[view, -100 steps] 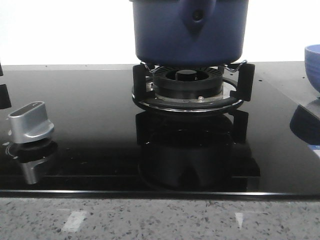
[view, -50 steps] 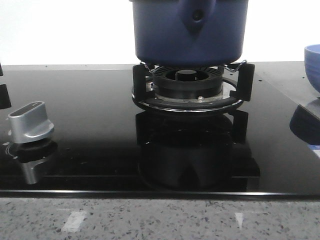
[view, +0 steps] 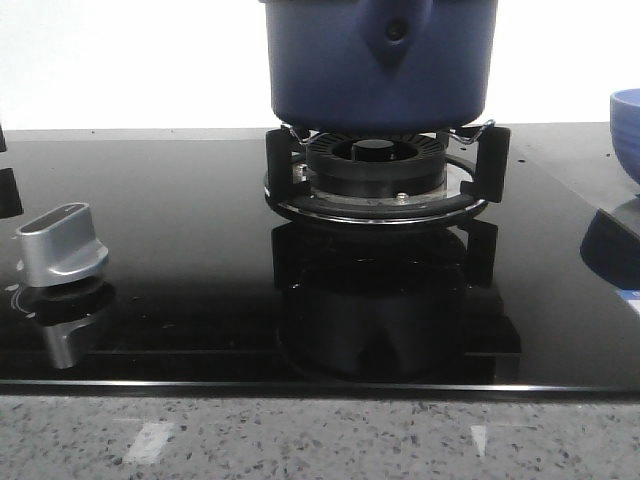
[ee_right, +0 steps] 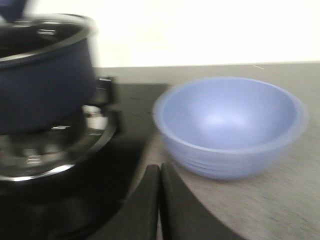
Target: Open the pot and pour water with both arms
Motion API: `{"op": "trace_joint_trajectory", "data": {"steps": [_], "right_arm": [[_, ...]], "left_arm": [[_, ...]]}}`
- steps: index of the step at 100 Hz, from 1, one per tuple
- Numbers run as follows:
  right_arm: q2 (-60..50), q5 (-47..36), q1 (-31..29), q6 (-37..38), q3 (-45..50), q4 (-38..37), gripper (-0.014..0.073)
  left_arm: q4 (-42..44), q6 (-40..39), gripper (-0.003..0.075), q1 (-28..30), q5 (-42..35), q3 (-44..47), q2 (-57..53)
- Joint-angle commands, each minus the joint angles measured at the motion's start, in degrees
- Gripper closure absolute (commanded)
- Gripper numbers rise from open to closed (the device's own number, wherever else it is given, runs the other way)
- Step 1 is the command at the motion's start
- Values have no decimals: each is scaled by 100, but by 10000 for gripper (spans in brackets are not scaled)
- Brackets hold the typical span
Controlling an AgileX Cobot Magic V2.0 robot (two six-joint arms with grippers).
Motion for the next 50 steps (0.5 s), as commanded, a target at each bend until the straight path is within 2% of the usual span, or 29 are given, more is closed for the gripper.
{"op": "trace_joint_trajectory", "data": {"steps": [1, 6, 12, 28, 50], "right_arm": [[43, -578, 3, 2271, -132, -2351, 639], [1, -687, 3, 2890, -84, -3231, 639], [-103, -938, 3, 3011, 78, -3498, 639], [-600, -1756, 17, 3011, 914, -3465, 639], [-1731, -1696, 17, 3069, 1878, -3420, 639]], "left_arm": [[-11, -69, 741, 5, -420, 182, -165], [-11, -69, 741, 5, -420, 182, -165], [-11, -69, 741, 5, -420, 182, -165], [-11, -69, 741, 5, -420, 182, -165], [-11, -69, 741, 5, -420, 182, -165]]}}
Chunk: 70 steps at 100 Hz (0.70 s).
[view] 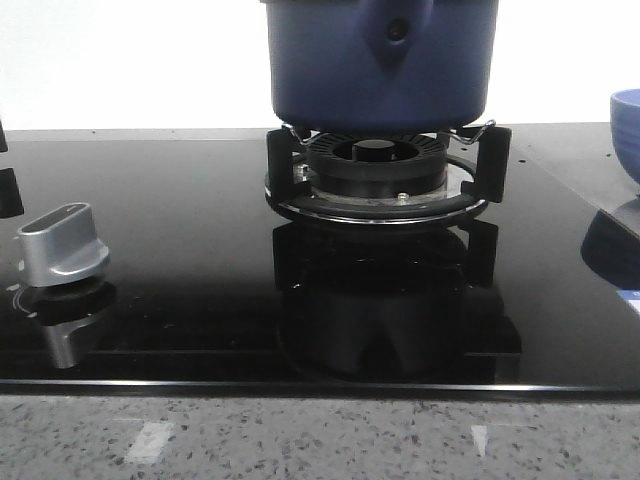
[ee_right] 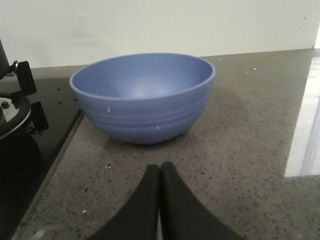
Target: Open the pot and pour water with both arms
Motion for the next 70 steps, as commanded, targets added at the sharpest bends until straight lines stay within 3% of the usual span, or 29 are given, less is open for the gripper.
{"op": "trace_joint_trajectory", "data": {"steps": [1, 13, 70], "right_arm": [[-393, -430, 6, 37, 161, -83, 639], [-374, -59, 14, 37, 146, -72, 639], [-374, -38, 14, 37, 146, -72, 639]], "left_arm": [[-11, -69, 741, 5, -420, 182, -165], [-11, -69, 741, 5, -420, 182, -153], [-11, -69, 741, 5, -420, 182, -153]]}}
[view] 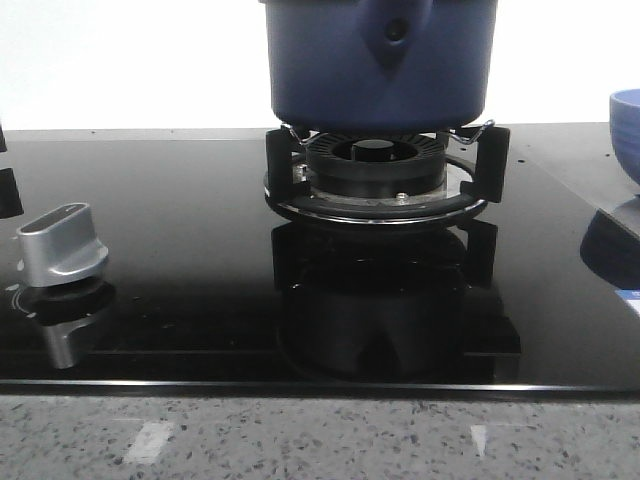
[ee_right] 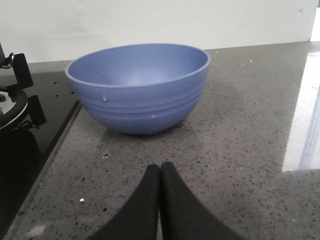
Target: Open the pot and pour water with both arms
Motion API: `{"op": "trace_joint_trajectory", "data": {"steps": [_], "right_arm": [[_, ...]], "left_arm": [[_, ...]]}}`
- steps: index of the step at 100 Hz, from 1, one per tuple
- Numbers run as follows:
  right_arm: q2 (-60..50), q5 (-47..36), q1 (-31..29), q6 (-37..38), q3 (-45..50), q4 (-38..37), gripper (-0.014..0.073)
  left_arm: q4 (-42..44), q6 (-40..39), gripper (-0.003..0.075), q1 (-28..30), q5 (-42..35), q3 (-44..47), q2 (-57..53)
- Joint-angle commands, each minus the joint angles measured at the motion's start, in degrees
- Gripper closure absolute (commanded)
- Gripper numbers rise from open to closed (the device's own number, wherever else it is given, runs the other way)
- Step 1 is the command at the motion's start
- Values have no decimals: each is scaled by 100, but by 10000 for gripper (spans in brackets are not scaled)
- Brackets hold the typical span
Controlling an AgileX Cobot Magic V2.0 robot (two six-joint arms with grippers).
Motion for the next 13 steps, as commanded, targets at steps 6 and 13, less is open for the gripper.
{"op": "trace_joint_trajectory", "data": {"steps": [6, 13], "right_arm": [[-131, -435, 4, 23, 146, -72, 639], [-131, -435, 4, 23, 146, -72, 639]], "left_arm": [[-11, -69, 741, 5, -420, 182, -153], [-11, -69, 741, 5, -420, 182, -153]]}}
